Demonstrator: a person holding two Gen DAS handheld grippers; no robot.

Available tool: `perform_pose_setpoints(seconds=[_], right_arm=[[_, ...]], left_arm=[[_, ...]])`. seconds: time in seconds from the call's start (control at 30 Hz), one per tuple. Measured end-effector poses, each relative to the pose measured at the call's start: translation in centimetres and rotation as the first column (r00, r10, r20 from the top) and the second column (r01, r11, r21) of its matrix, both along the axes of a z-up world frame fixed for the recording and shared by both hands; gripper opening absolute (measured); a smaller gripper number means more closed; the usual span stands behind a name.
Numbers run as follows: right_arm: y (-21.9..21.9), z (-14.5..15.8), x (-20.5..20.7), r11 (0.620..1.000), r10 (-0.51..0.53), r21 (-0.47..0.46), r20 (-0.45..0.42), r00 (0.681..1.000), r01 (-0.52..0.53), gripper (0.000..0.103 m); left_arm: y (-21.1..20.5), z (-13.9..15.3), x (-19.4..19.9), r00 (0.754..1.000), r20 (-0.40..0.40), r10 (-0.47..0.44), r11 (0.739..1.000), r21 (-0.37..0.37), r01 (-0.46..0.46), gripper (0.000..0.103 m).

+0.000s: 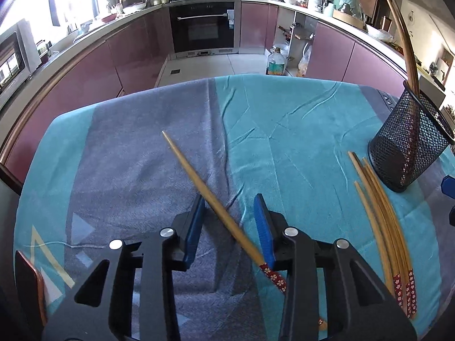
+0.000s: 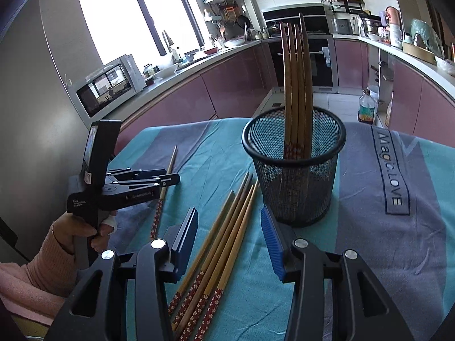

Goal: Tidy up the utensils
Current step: 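Move both open grippers back to the pile and close the left gripper on a chopstick, then close the right gripper on a chopstick in the pile while the left gripper holds its chopstick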

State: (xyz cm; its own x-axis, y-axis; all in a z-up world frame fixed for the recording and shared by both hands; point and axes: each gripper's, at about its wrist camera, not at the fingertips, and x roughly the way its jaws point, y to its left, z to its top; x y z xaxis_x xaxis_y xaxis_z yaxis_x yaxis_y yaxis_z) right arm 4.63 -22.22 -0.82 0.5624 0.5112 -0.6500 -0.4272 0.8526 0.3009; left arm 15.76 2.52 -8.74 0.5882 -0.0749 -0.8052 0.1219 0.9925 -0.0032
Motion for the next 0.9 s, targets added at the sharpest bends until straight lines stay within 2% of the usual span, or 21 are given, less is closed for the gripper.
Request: perform_pose_setpoints(seconds=[0.07, 0.13, 0.23, 0.43, 0.7, 0.77, 0.9], right_arm=[[0.1, -0.6, 0.0, 1.0, -0.002, 0.003, -0.021, 1.0, 0.002, 0.044], [0.1, -1.1, -0.1, 1.0, -0.001, 0.004, -0.035, 0.999, 0.002, 0.044], [0.6, -1.6, -0.4, 1.0, 0.002, 0.001, -0.045, 0.999, -0.002, 0.044], [0.9, -2.3, -0.6, 1.0, 0.003, -0.016, -0.055, 0.998, -0.004, 0.044], [1.2, -3.6, -0.5, 0.999, -0.015, -0.04, -0.081, 0.997, 0.012, 0.043], [1.3, -3.9, -0.4, 0.999, -0.021, -0.051, -0.085, 0.996, 0.017, 0.036], [1.4, -4.4, -0.1, 0.998, -0.036, -0.058, -0.098, 0.995, 0.031, 0.03]], left_arm=[[-0.4, -0.2, -0.4, 1.0, 0.003, -0.012, 1.0, 0.003, 0.012, 0.03], [-0.8, -0.3, -0.7, 1.0, 0.001, -0.022, 1.0, -0.005, 0.022, 0.02], [-1.3, -0.3, -1.6, 1.0, 0.003, -0.021, 1.0, -0.008, 0.022, 0.016], [-2.9, -0.3, -4.5, 1.0, 0.015, -0.022, 1.0, -0.016, 0.023, 0.011], [-5.1, -0.3, -7.4, 0.997, -0.009, -0.076, 0.993, -0.086, 0.075, 0.009], [-5.5, -0.2, -7.9, 0.996, -0.018, -0.084, 0.991, -0.103, 0.082, 0.009], [-6.3, -0.3, -8.8, 0.994, -0.028, -0.109, 0.987, -0.119, 0.105, 0.009]])
